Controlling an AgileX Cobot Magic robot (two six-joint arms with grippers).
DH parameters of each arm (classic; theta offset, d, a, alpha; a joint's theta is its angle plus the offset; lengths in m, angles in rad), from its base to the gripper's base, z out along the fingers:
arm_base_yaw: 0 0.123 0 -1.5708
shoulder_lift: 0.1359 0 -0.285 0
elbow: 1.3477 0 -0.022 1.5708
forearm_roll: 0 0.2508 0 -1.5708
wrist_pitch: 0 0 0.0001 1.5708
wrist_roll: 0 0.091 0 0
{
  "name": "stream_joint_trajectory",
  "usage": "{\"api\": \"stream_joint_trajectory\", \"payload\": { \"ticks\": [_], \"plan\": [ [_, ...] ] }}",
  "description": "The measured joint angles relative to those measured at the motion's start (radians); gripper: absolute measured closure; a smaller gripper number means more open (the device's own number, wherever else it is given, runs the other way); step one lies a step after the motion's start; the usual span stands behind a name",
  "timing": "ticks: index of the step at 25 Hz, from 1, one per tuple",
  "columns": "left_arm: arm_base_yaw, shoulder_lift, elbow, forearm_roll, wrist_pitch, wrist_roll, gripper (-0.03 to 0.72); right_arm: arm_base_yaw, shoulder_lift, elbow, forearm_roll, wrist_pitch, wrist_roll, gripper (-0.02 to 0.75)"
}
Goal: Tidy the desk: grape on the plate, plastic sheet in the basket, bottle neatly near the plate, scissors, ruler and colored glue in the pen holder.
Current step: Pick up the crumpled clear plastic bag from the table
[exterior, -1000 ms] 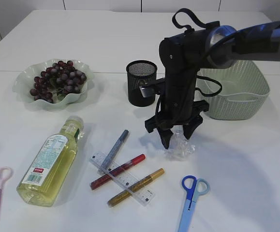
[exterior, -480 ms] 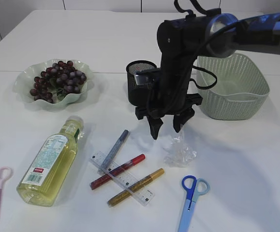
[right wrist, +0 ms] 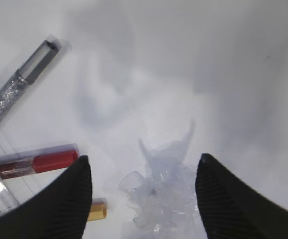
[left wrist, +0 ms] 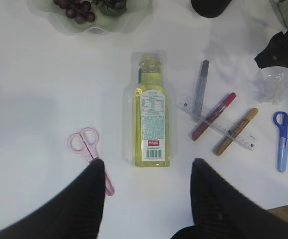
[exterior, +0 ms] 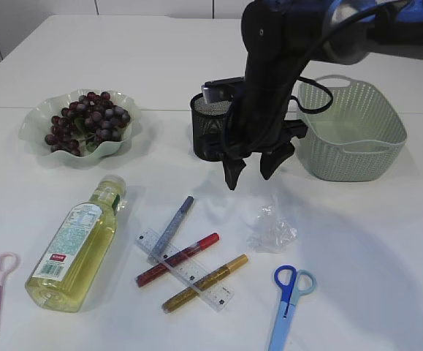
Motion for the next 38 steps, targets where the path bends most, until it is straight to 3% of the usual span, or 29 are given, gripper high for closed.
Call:
{"api": "stream_joint_trajectory", "payload": {
  "ticks": [8,14,22,38],
  "plan": [
    [0.0,0.0,0.0,0.002,0.0,-0.008,0.284,0.0,-0.093,0.086,-0.047,0.0,0.0,0.227],
    [0.0,0.0,0.0,0.002,0.0,-0.008,0.284,0.0,-0.129,0.167,-0.021,0.003,0.0,0.227],
    [0.0,0.0,0.0,0.005,0.0,-0.01,0.284,0.042,-0.129,0.184,-0.004,0.003,0.0,0.227],
    [0.0,0.0,0.0,0.033,0.0,-0.01,0.284,0.044,-0.136,0.258,-0.071,0.003,0.013,0.227]
  ]
}}
